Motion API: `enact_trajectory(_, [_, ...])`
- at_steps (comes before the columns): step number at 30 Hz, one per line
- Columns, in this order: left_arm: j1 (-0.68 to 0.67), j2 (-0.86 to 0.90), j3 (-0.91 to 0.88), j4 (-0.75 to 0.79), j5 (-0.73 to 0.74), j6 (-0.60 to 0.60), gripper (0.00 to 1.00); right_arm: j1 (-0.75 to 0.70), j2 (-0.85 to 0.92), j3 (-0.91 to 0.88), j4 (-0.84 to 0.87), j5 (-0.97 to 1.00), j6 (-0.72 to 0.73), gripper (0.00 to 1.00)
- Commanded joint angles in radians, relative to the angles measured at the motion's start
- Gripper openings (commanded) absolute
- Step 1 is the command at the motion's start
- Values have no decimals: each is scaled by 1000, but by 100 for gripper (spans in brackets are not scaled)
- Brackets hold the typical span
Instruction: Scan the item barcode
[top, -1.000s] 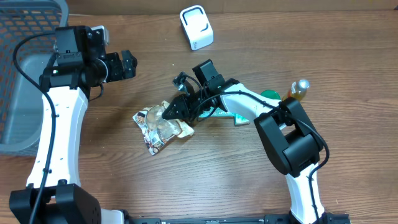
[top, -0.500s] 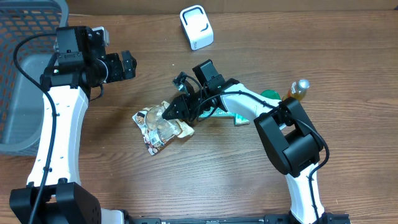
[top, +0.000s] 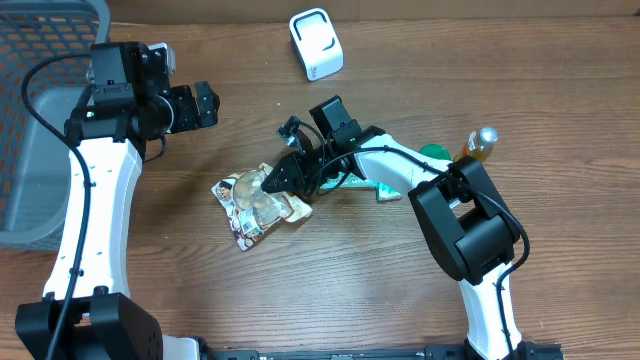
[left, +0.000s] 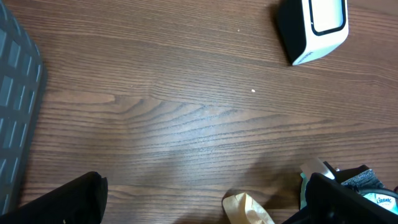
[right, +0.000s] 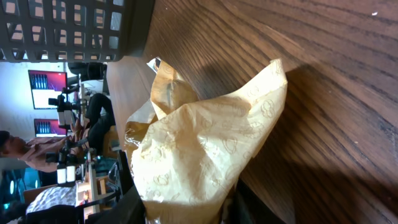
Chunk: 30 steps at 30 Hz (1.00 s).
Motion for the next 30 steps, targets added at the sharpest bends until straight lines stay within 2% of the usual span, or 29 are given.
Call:
enact_trajectory(1, [-8, 2, 2, 1, -5, -6, 100, 0, -45, -2, -10, -6, -18, 32])
enact_trajectory(10, [-8, 2, 2, 1, -5, -6, 100, 0, -204, -2, -143, 258, -19, 31])
enact_trajectory(14, [-8, 2, 2, 1, -5, -6, 99, 1, -319, -2, -230, 386, -34, 23])
enact_trajectory(16, [-8, 2, 2, 1, -6, -6, 100, 2, -363, -2, -270, 428, -38, 22])
enact_trajectory(26, [-7, 2, 2, 1, -5, -6, 100, 3, -402, -2, -380, 437, -41, 22])
enact_trajectory(30, [-7, 2, 2, 1, -5, -6, 100, -3, -402, -2, -394, 317, -65, 22])
